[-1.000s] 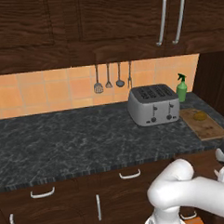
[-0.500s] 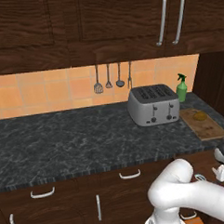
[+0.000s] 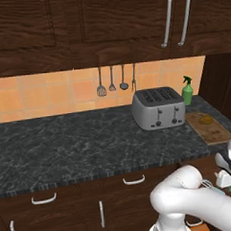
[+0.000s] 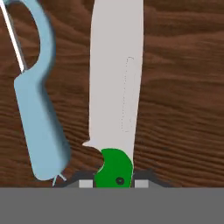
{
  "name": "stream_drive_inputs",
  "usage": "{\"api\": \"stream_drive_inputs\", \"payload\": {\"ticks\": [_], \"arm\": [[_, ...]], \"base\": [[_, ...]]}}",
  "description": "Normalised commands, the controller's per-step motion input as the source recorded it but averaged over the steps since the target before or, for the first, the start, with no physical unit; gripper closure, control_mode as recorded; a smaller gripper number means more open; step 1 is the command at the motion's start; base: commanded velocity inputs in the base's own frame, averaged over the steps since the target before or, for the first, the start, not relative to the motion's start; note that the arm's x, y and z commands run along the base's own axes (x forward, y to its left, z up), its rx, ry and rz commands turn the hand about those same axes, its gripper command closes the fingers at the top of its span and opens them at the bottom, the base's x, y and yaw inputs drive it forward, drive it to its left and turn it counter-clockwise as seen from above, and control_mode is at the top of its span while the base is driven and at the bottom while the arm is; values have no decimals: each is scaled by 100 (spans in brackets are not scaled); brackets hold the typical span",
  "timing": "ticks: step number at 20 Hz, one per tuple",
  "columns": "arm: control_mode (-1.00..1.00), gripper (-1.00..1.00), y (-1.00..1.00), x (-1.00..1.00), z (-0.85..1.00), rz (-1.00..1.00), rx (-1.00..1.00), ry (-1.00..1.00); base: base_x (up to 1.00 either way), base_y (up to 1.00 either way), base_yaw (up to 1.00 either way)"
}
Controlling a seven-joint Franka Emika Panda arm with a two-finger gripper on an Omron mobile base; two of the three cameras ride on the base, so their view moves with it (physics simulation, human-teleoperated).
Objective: Place the appropriate cutting tool for cutting the avocado skin on the cutting board.
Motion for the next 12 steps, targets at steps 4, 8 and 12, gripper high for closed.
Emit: {"api": "stream_drive_inputs", "payload": {"ticks": [4, 8, 12], "arm": [[-100, 100, 5, -51, 100, 7, -4, -20], [-100, 100, 0, -74, 100, 16, -2, -9], [-100, 100, 0, -44, 100, 23, 0, -3]], "base": [[0, 0, 0], [0, 0, 0], [0, 0, 0]]}}
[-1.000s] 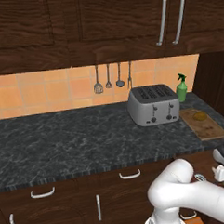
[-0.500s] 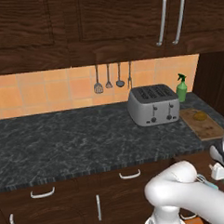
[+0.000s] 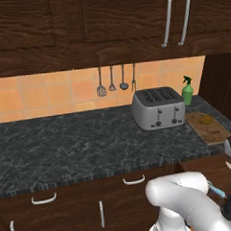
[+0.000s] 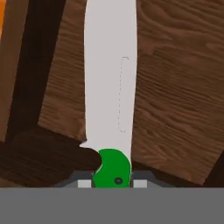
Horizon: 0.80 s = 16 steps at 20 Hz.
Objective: Place the appropriate cutting tool for cutting the avocado skin on the cutting board.
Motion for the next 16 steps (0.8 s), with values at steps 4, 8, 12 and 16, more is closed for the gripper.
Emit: {"api": "stream_drive_inputs", "payload": {"ticks": [4, 8, 12, 16], "arm": [[-100, 100, -6, 0, 100, 24, 0, -2], [-100, 100, -30, 18, 100, 19, 0, -4], [-100, 100, -56, 76, 94, 19, 5, 0], [-100, 100, -59, 97, 37, 21, 11, 0]], "base": [[0, 0, 0], [0, 0, 0], [0, 0, 0], [0, 0, 0]]}}
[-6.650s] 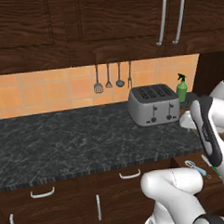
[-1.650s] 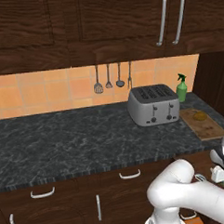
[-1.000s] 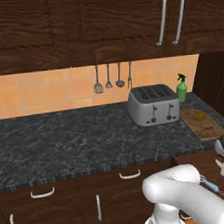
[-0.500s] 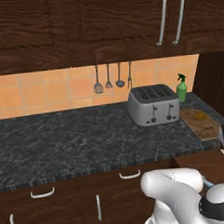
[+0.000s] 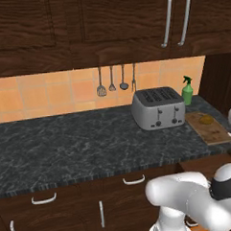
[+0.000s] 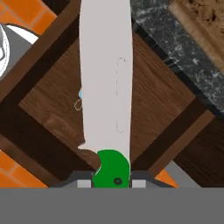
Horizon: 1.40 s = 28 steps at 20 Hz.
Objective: Place the appropriate cutting tool for cutting the avocado skin on the cutting board.
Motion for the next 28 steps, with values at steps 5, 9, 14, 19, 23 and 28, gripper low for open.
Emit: {"api": "stream_drive_inputs", "payload": {"ticks": [5, 9, 14, 19, 23, 28], "arm": [[-100, 100, -28, 100, 1, 18, 13, 0], [-100, 100, -3, 100, -21, 17, 9, 0], [-100, 100, -1, 96, -41, 11, 3, 0], [-100, 100, -2, 83, -60, 9, 0, 0], [-100, 100, -21, 59, -28, 9, 4, 0], [-100, 100, -34, 32, -18, 8, 7, 0]], "base": [[0, 0, 0], [0, 0, 0], [0, 0, 0], [0, 0, 0], [0, 0, 0], [0, 0, 0]]}}
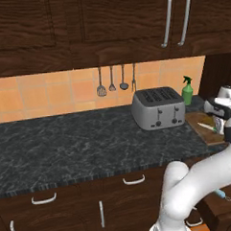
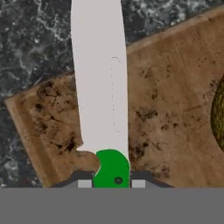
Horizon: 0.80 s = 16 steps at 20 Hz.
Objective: Place the appropriate cutting tool for cutting the avocado skin on the cutting board.
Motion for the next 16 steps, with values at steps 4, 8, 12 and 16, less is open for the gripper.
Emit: {"api": "stream_drive_inputs", "payload": {"ticks": [4, 8, 12, 16], "arm": [[-100, -100, -8, 14, -60, 7, 1, 0], [-100, -100, 3, -14, -23, 1, 0, 0], [-100, -100, 16, -86, 28, 0, 0, -6], [-100, -100, 53, -80, 58, 0, 0, -6]], "base": [[0, 0, 0], [0, 0, 0], [0, 0, 0], [0, 0, 0]]}}
